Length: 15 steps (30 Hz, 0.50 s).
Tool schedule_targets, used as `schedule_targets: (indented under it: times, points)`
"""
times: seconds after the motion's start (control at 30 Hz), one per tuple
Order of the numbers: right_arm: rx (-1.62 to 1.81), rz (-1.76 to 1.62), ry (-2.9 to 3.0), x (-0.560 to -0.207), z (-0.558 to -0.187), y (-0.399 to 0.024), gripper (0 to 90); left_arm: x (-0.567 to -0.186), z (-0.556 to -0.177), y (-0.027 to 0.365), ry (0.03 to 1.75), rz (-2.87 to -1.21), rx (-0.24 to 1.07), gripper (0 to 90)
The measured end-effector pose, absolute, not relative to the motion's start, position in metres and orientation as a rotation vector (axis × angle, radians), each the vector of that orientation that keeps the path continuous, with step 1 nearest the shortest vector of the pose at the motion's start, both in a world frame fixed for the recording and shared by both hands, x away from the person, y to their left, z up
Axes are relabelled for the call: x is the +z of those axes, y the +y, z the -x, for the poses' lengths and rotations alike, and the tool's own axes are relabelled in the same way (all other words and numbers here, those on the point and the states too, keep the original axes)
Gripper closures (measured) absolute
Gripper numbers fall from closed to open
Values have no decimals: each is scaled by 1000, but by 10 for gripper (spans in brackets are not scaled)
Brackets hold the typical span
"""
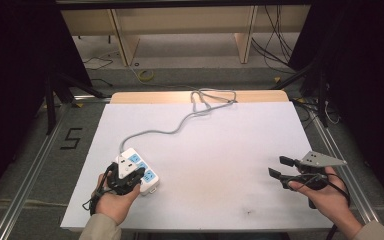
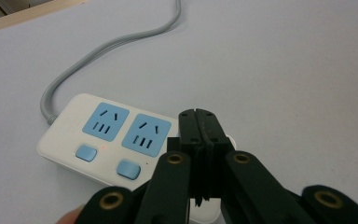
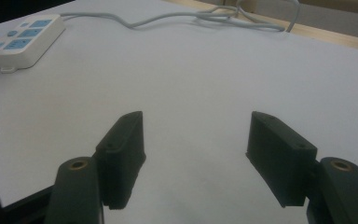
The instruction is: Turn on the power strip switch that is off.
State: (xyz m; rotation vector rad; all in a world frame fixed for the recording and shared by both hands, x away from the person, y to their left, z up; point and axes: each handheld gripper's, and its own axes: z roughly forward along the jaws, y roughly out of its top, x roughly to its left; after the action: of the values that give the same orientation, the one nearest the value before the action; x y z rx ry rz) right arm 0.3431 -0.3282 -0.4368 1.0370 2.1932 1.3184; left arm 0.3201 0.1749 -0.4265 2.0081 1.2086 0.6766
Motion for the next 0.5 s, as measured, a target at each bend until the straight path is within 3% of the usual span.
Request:
schedule_targets:
  times: [0.5]
  points:
    - [1314, -1029, 2210, -439, -344, -325, 362, -426, -334, 174, 1199, -2010, 678, 897]
